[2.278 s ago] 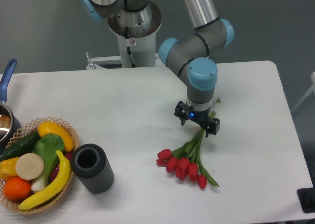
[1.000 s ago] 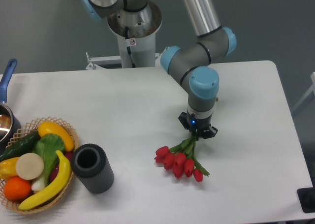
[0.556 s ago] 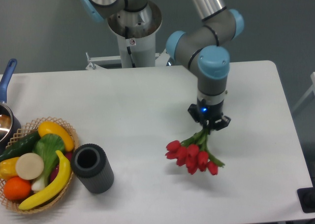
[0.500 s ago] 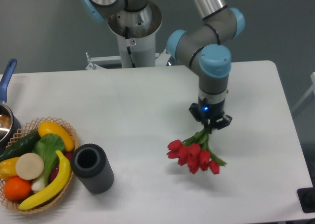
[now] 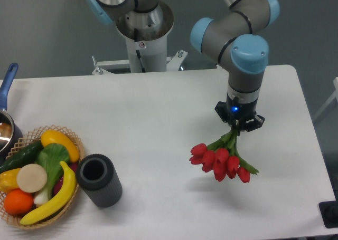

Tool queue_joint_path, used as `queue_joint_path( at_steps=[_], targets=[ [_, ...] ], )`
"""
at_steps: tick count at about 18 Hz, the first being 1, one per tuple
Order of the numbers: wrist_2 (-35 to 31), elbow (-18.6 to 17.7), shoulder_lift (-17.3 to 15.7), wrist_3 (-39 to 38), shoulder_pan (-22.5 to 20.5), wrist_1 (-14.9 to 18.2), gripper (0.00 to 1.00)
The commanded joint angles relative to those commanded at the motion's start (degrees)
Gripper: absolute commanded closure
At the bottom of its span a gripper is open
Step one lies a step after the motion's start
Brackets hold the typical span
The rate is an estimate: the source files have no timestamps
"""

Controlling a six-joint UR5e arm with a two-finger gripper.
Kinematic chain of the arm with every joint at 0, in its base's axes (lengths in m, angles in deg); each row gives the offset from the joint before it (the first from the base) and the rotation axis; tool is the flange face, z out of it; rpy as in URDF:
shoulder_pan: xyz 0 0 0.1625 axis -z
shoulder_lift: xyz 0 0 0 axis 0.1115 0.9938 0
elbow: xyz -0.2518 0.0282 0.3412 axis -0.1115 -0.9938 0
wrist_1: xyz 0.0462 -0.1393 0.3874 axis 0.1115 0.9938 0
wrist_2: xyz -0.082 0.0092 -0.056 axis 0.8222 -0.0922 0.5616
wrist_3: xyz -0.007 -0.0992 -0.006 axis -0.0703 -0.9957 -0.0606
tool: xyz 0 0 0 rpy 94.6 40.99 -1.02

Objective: Pick up the flowers from the table
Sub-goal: 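Lift the gripped red tulip bunch up off the table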

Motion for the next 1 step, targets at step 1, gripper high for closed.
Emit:
queue_joint_path(
  at_steps=[1],
  targets=[
    [0.0,0.0,0.0,0.0,0.2,0.0,1.00]
  ],
)
